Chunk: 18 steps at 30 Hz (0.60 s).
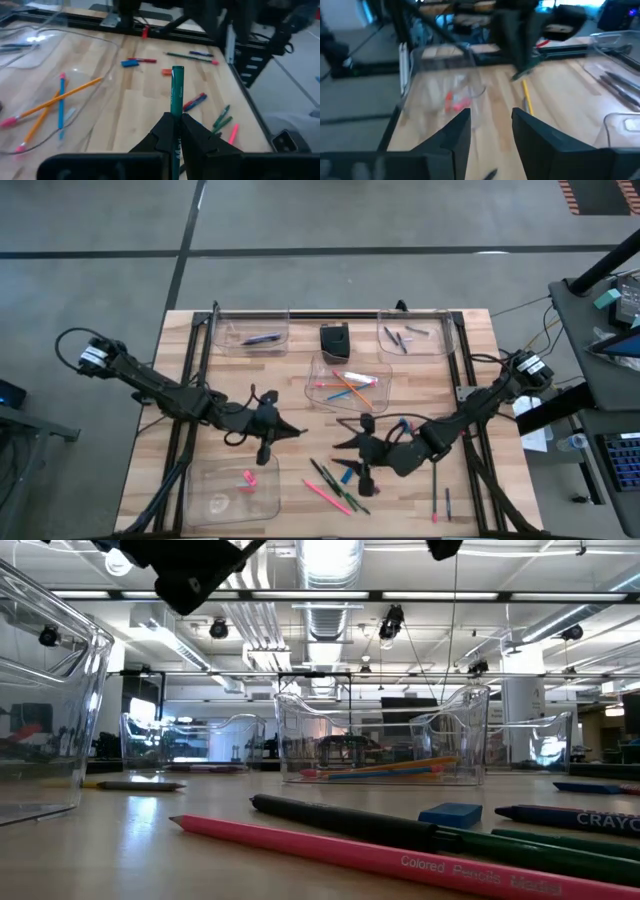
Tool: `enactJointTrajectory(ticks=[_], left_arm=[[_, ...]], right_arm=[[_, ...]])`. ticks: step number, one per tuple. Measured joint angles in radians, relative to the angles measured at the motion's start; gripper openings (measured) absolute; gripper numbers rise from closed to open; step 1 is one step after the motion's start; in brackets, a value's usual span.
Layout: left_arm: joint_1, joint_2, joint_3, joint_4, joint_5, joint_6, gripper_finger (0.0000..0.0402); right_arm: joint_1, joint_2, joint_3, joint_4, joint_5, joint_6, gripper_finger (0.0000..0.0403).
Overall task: Sort crayons/erasers/pens/pencils in bins
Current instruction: Put the green crayon into the top right transparent bin
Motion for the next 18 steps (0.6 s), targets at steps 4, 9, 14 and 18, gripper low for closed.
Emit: enactJointTrajectory(ticks=[4, 9, 14, 18], left_arm=[[-0.001, 0.04, 0.043, 0.007, 0.035, 0.034, 0.0001], [-0.001, 0.093, 0.101, 0.002, 0.041, 0.054, 0.0001], [-0.002, 0.125, 0.135, -0.003, 0.046, 0.056, 0.0001], [-0.002, 0.138, 0.155, 0.004, 0.045, 0.056, 0.0001]], right_arm=[[-0.041, 0.0, 0.0, 0.039, -0.009, 0.02, 0.0139], [-0.077, 0.0, 0.0, 0.036, -0.019, 0.015, 0.016], [-0.084, 0.0, 0.0, 0.042, -0.044, 0.0, 0.0183], [-0.083, 0.0, 0.0, 0.058, -0.047, -0.005, 0.0195]])
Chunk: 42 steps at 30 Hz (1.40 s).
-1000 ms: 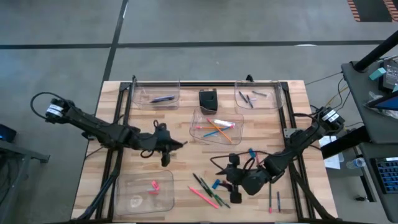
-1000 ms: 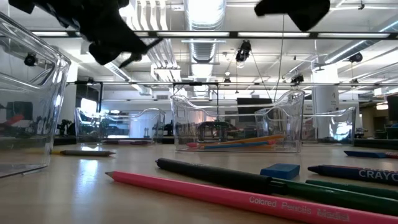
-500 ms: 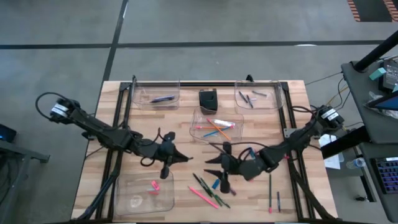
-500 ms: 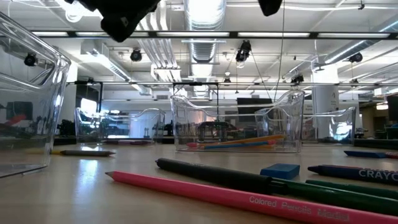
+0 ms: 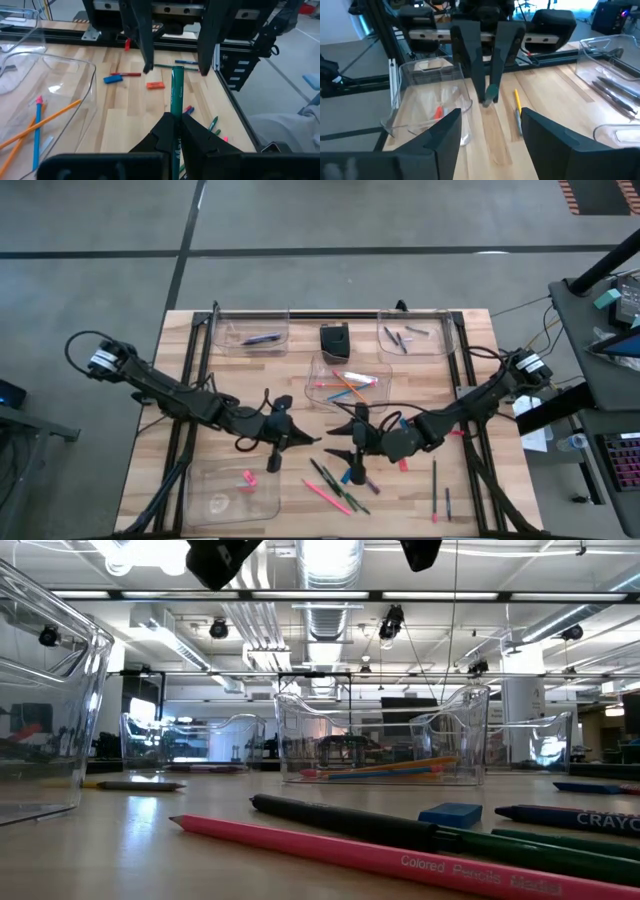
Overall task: Sort crayons/erasers/pens/pencils in bins
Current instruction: Put the green crayon into the top right transparent bin
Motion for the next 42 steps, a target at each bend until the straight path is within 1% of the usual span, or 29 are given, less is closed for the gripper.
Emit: enactJointTrajectory(ticks=[5, 9, 15, 19, 22, 24, 27, 35, 37, 42], left_arm=[[0.0, 0.011, 0.018, 0.001, -0.011, 0.0, 0.0001], [0.0, 0.031, 0.028, 0.034, -0.022, 0.001, 0.0001], [0.0, 0.063, 0.058, 0.053, -0.023, 0.021, 0.0001], [0.0, 0.069, 0.066, 0.052, -0.023, 0.021, 0.0001], [0.0, 0.069, 0.067, 0.051, -0.023, 0.021, 0.0001], [0.0, 0.069, 0.067, 0.052, -0.023, 0.021, 0.0001], [0.0, 0.069, 0.067, 0.051, -0.023, 0.022, 0.0001], [0.0, 0.069, 0.067, 0.052, -0.023, 0.024, 0.0001], [0.0, 0.069, 0.067, 0.052, -0.022, 0.024, 0.0001], [0.0, 0.069, 0.067, 0.052, -0.022, 0.024, 0.0001]], right_arm=[[0.0, 0.0, 0.0, 0.038, 0.001, -0.011, 0.0194], [0.0, 0.0, 0.0, 0.056, 0.001, -0.026, 0.0195], [0.0, 0.0, 0.0, 0.057, 0.003, -0.026, 0.0196], [0.0, 0.0, 0.0, 0.057, 0.003, -0.066, 0.0196], [0.0, 0.0, 0.0, 0.057, 0.003, -0.075, 0.0187], [0.0, 0.0, 0.0, 0.057, 0.003, -0.075, 0.0175], [0.0, 0.0, 0.0, 0.057, 0.004, -0.075, 0.0143], [0.0, 0.0, 0.0, 0.057, 0.003, -0.103, 0.0027], [0.0, 0.0, 0.0, 0.057, 0.003, -0.111, 0.0018], [0.0, 0.0, 0.0, 0.057, 0.003, -0.112, 0.0016]])
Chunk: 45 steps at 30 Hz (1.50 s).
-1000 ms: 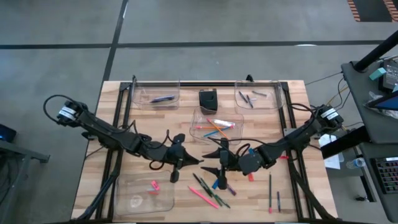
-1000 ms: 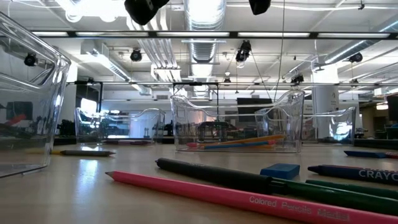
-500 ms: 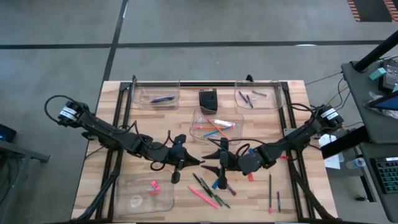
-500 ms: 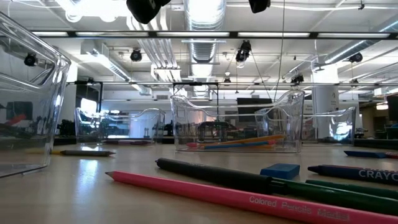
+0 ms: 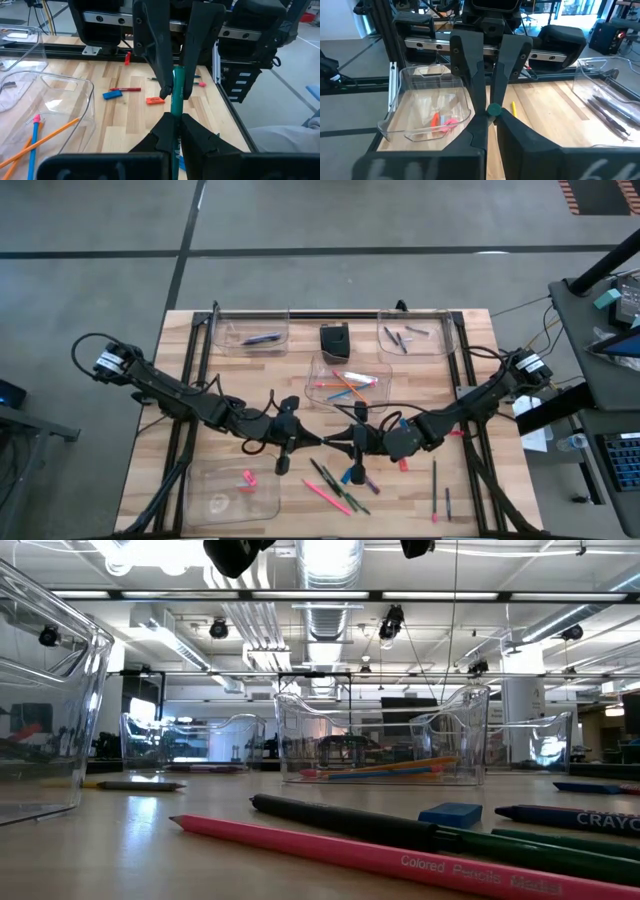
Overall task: Sort crayons/erasers/pens/pencils in bins
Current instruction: Put the green crayon into the top right transparent bin
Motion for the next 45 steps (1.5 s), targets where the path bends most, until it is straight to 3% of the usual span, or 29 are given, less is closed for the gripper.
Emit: enactJointTrajectory(ticks=[5, 13, 20, 26, 29, 33, 40, 45], left_arm=[[0.0, 0.0, -0.002, 0.003, -0.005, -0.003, 0.0024], [0.001, -0.032, -0.009, -0.096, -0.028, -0.001, 0.0125], [-0.009, -0.109, -0.029, -0.159, -0.129, -0.008, 0.015], [-0.01, -0.122, -0.056, -0.159, -0.147, -0.009, 0.0151], [-0.01, -0.122, -0.057, -0.159, -0.149, -0.009, 0.0151], [-0.01, -0.123, -0.057, -0.152, -0.149, -0.009, 0.0151], [-0.01, -0.123, -0.058, -0.134, -0.152, -0.008, 0.0151], [-0.009, -0.119, -0.058, -0.133, -0.152, -0.008, 0.0151]], right_arm=[[0.0, 0.0, 0.0, 0.0, 0.001, 0.0, 0.0014], [0.0, -0.005, 0.001, -0.082, 0.076, 0.016, 0.0013], [-0.018, -0.046, 0.001, -0.373, 0.25, 0.124, 0.0013], [-0.107, -0.155, 0.0, -0.725, 0.279, 0.264, 0.0013], [-0.208, -0.231, -0.02, -0.867, 0.286, 0.306, 0.0013], [-0.423, -0.32, -0.064, -0.953, 0.201, 0.268, 0.0013], [-0.927, -0.403, -0.159, -0.934, -0.073, 0.128, 0.0013], [-1.198, -0.393, -0.229, -0.874, -0.201, 0.072, 0.0013]])
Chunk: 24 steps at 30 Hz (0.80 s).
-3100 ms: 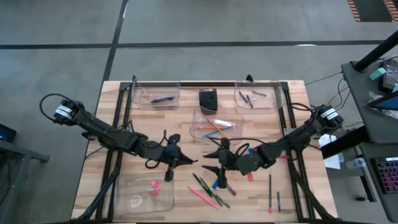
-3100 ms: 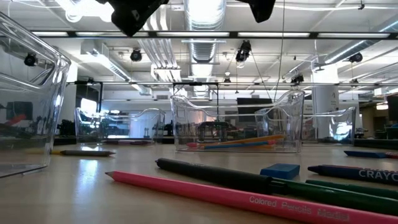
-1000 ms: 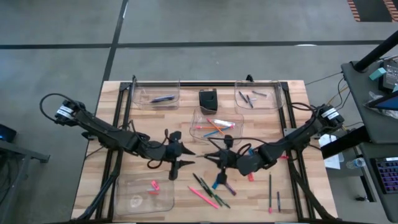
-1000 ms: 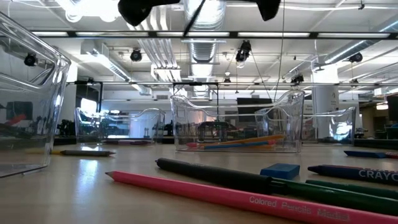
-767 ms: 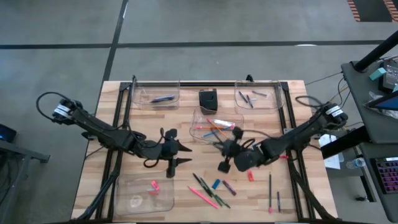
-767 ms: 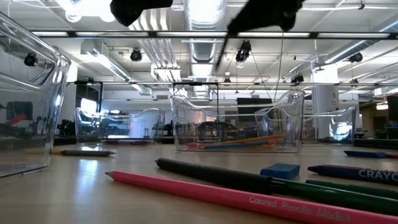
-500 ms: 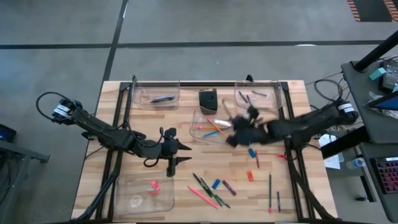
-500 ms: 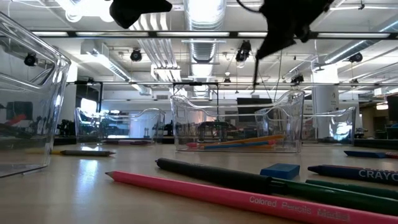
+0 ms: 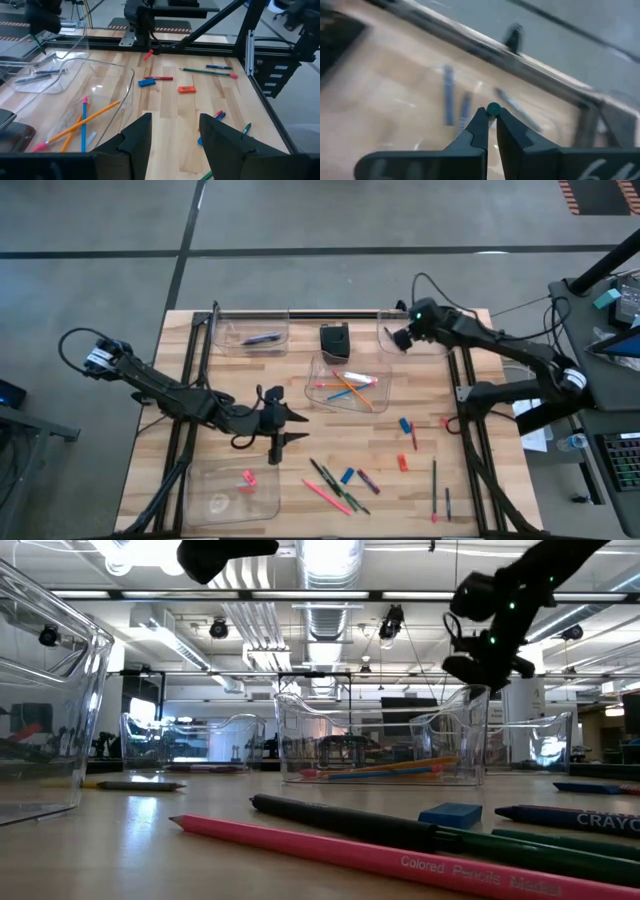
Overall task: Sort crayons/erasers/pens/pencils in bins
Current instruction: Put the green crayon into the top right transparent bin, then put the red crayon into the top right transparent bin
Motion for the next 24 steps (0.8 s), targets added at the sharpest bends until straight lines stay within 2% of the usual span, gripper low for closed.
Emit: enactJointTrajectory(ticks=[2, 5, 11, 16, 21, 24], left_arm=[[0.0, 0.002, -0.001, -0.002, 0.0, 0.001, 0.0151], [0.004, 0.007, -0.001, 0.002, -0.002, 0.001, 0.0151], [0.009, 0.018, -0.002, -0.002, -0.004, 0.005, 0.0151], [0.018, 0.036, -0.002, -0.001, -0.004, 0.005, 0.0151], [0.033, 0.054, -0.002, -0.001, -0.004, 0.005, 0.0151], [0.039, 0.058, -0.002, -0.001, -0.004, 0.003, 0.0151]], right_arm=[[-0.058, 0.011, -0.012, 0.005, -0.004, -0.003, 0.0015], [-0.086, 0.022, -0.013, 0.013, -0.01, -0.049, 0.0037], [-0.085, 0.02, 0.021, -0.055, -0.069, -0.043, 0.0121], [-0.084, 0.015, 0.189, -0.293, -0.228, -0.026, 0.0175], [-0.011, -0.006, 0.379, -0.548, -0.459, 0.046, 0.0181], [0.096, -0.047, 0.444, -0.617, -0.476, 0.092, 0.0178]])
